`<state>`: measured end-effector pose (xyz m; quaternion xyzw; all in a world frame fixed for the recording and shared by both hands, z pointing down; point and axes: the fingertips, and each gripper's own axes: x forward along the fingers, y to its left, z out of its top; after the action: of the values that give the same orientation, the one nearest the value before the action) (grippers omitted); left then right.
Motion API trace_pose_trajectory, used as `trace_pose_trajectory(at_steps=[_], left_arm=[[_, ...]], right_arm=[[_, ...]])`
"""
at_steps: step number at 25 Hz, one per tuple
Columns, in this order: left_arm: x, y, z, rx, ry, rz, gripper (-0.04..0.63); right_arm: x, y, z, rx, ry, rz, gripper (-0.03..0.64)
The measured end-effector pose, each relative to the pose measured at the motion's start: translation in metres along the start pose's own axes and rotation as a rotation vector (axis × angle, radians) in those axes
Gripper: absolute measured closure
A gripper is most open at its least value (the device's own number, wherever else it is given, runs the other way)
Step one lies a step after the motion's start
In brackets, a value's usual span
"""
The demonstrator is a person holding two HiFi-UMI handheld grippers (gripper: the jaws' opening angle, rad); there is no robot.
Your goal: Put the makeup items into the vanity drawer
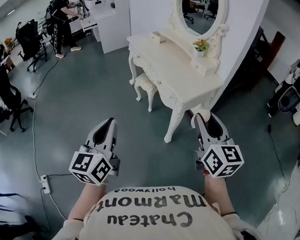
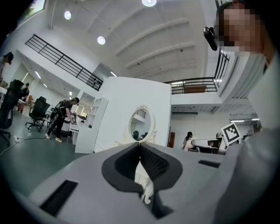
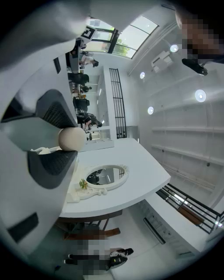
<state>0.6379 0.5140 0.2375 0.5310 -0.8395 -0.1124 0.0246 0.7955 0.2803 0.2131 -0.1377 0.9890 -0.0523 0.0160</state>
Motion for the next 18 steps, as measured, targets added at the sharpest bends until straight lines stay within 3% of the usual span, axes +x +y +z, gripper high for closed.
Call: trace_pose_trajectory(at_steps=[9,18], left_arm=[[0.018,-0.001,-0.004,0.007,-0.024,0.021,0.586],[0.033,0.012,-0.032,-0.057,-0.015,0.064,0.586]], right_arm=[[0.012,-0.023,-0.001,-0.035,-0.01,0.013,0.449],[0.037,-0.046,-0.029,0.07,0.018,0.061,0.449]])
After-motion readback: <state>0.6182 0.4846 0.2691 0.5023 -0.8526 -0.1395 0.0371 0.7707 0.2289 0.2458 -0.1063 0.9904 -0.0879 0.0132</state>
